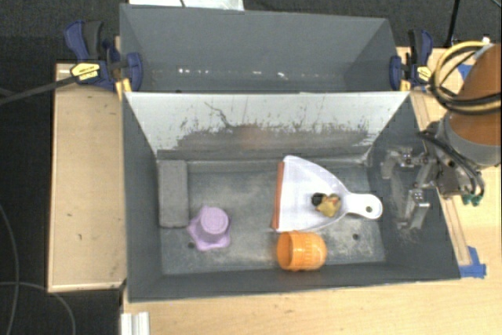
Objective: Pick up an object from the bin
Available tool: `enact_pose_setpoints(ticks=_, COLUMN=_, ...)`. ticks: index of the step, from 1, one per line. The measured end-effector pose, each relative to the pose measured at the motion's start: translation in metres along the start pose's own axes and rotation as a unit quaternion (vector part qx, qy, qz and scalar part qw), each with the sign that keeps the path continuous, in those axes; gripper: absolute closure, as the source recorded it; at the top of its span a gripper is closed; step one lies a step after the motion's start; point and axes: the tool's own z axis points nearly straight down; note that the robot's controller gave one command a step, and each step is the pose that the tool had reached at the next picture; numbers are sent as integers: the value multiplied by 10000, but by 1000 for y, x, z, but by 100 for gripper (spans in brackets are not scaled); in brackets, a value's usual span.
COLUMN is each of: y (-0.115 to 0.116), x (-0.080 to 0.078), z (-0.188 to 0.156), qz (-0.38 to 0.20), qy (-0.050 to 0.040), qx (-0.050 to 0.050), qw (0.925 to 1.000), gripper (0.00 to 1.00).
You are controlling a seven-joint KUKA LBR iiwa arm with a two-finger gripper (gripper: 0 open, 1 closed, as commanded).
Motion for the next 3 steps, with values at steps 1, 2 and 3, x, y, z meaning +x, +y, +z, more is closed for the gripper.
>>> enact_pose_setpoints(ticks=1, y=0, x=-1, z=-5, qz=-18, qy=-38, qx=10, qw=10000, gripper=0)
enact_pose_setpoints(ticks=2, y=21, x=1, z=46, qz=182, qy=-72, qx=13, qw=9998, gripper=0)
enact_pose_setpoints(ticks=3, y=33, x=-2, z=90, qz=-400, qy=-29, qx=6, qw=9992, gripper=0)
